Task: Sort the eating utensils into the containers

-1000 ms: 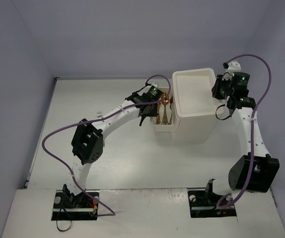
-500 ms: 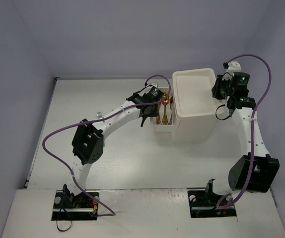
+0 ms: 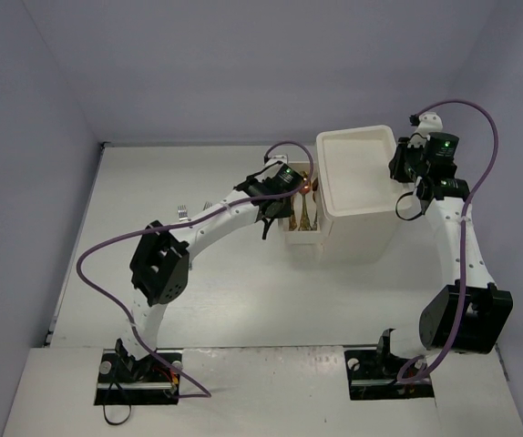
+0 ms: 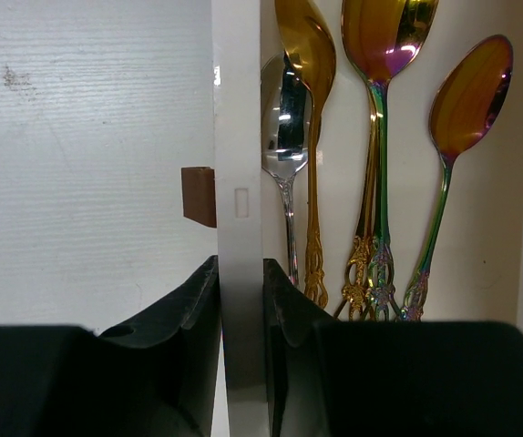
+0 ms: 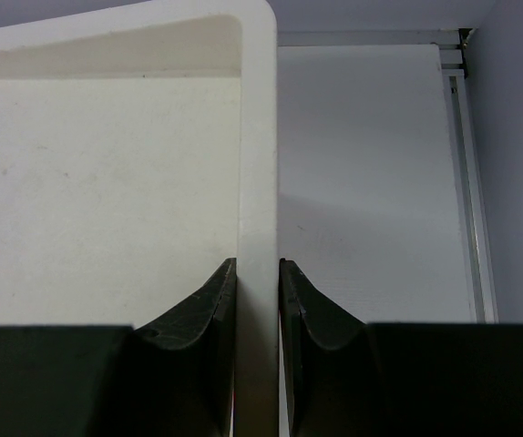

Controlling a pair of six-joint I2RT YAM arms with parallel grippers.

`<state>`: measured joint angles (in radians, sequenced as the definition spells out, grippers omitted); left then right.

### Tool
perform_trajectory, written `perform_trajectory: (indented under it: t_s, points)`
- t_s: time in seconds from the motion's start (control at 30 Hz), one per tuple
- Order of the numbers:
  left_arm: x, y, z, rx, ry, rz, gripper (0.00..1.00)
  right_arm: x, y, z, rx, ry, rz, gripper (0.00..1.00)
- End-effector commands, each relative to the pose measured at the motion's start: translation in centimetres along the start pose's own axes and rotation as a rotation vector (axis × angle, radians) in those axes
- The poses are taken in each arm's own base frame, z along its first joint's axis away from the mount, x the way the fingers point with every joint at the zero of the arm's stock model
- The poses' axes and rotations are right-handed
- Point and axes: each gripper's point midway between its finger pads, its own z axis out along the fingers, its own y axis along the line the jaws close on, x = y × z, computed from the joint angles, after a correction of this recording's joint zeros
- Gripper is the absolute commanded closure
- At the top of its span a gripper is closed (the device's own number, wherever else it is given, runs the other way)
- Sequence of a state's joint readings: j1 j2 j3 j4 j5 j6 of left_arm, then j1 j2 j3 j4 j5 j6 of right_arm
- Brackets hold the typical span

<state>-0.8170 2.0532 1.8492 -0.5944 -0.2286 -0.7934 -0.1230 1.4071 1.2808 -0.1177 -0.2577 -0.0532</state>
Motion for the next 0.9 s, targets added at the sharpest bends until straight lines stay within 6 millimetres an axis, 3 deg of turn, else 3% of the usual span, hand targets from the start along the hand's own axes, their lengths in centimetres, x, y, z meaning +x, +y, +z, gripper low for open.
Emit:
perform_trajectory:
  t_s: [0.0, 0.2, 0.47, 0.87]
  points:
    - [-2.7, -8.2, -7.4, 0.32, -0.099, -0.118, 1.0, 3.0, 2.8, 0.2, -0.104, 0.11, 0.078, 1.0]
    - [-3.3, -4.8, -7.3, 0.239, -0.13, -0.145, 1.0, 3.3, 2.1, 0.2, -0.055, 0.114, 0.099, 1.0]
    - [-3.5, -3.3, -6.9, 0.203, -0.141, -0.166, 1.0, 3.3, 1.6, 0.2, -0.03, 0.114, 0.12, 1.0]
    - [-3.5, -8.3, -7.2, 0.31, -0.12, -0.15, 1.0, 3.2, 1.9, 0.1, -0.042, 0.109, 0.126, 1.0]
